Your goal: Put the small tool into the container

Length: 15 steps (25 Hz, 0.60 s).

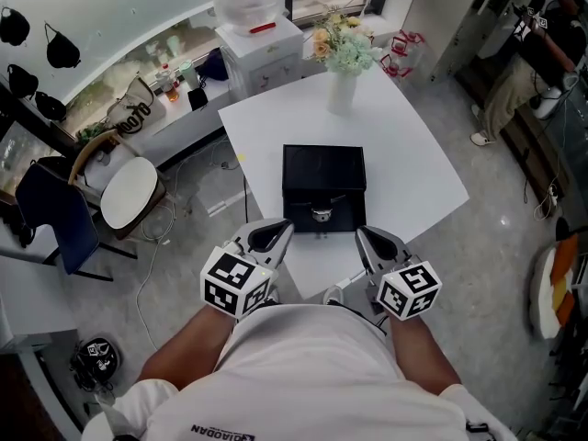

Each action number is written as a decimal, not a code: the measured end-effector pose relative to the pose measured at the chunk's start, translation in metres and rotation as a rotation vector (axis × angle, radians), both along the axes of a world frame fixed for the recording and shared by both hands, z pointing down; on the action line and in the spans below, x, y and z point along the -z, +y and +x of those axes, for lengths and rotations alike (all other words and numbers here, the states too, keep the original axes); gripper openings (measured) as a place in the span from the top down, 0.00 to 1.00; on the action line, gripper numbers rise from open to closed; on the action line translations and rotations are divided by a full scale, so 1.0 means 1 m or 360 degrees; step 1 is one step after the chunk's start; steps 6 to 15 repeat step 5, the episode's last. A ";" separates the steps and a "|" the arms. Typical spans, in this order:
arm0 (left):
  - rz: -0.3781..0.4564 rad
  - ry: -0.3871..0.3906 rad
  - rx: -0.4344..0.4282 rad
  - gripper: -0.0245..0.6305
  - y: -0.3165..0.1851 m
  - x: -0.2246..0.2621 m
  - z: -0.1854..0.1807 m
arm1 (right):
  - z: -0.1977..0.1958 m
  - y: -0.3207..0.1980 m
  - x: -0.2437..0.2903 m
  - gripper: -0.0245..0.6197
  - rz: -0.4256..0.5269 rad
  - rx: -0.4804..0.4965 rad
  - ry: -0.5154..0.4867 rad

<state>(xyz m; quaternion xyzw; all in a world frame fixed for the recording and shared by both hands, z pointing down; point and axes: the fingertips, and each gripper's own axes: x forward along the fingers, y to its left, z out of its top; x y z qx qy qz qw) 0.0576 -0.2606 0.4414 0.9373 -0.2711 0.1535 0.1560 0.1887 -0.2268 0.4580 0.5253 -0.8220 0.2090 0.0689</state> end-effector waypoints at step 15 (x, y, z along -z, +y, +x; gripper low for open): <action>-0.0003 -0.0001 -0.0003 0.95 0.000 -0.001 0.000 | -0.003 0.000 0.000 0.95 0.0000 0.0011 0.0000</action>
